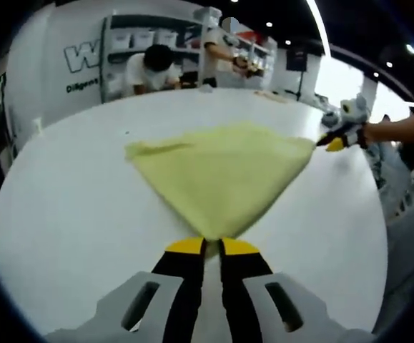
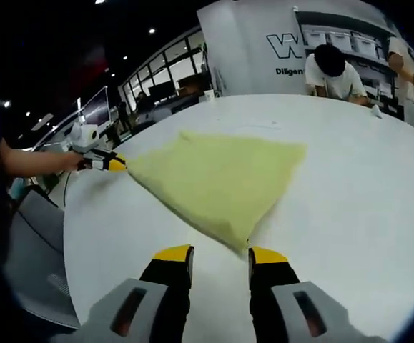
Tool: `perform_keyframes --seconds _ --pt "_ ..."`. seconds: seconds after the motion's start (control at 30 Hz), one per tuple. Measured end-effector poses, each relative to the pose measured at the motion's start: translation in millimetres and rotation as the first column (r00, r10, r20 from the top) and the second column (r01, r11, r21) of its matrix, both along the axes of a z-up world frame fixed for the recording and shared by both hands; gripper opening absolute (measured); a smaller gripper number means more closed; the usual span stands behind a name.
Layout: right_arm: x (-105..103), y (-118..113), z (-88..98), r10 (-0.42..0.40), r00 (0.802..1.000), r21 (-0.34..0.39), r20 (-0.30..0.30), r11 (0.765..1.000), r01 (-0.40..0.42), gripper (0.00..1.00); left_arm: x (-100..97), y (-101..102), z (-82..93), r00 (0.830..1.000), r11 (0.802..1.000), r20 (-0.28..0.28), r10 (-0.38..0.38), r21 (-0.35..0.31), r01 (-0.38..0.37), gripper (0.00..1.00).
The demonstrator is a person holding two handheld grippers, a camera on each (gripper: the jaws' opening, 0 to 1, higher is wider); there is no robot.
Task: Fold the garment on the visible template until the final outline fits inside the template.
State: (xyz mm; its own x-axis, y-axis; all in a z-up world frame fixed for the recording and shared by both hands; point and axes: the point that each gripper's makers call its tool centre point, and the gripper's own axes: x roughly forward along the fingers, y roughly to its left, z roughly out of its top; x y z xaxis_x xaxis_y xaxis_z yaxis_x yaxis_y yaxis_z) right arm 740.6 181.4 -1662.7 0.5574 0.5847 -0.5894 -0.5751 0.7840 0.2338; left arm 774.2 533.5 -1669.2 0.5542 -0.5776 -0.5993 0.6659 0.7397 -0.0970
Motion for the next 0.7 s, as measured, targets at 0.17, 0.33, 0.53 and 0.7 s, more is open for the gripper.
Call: perform_keyframes --seconds 0.17,0.33,0.53,0.7 --pt "-1.4 1.4 -1.1 0.009 1.0 -0.003 -0.011 1.0 -0.009 0.27 1.2 2.1 0.8 1.0 0.999 0.008 -0.017 0.032 0.016 0.02" --pt "-3.3 2.9 -0.9 0.022 1.0 -0.001 -0.016 1.0 -0.022 0.24 1.7 5.0 2.9 1.0 0.999 0.015 -0.023 0.039 0.022 0.01" --pt "-3.9 2.4 -0.9 0.027 0.999 -0.003 -0.017 1.0 -0.027 0.25 0.0 4.3 3.4 0.999 0.999 0.013 -0.03 0.039 0.03 0.01" --pt "0.9 -2.2 -2.9 0.02 1.0 -0.023 -0.012 1.0 -0.021 0.25 -0.6 3.8 3.1 0.999 0.999 0.008 -0.033 0.04 0.033 0.01"
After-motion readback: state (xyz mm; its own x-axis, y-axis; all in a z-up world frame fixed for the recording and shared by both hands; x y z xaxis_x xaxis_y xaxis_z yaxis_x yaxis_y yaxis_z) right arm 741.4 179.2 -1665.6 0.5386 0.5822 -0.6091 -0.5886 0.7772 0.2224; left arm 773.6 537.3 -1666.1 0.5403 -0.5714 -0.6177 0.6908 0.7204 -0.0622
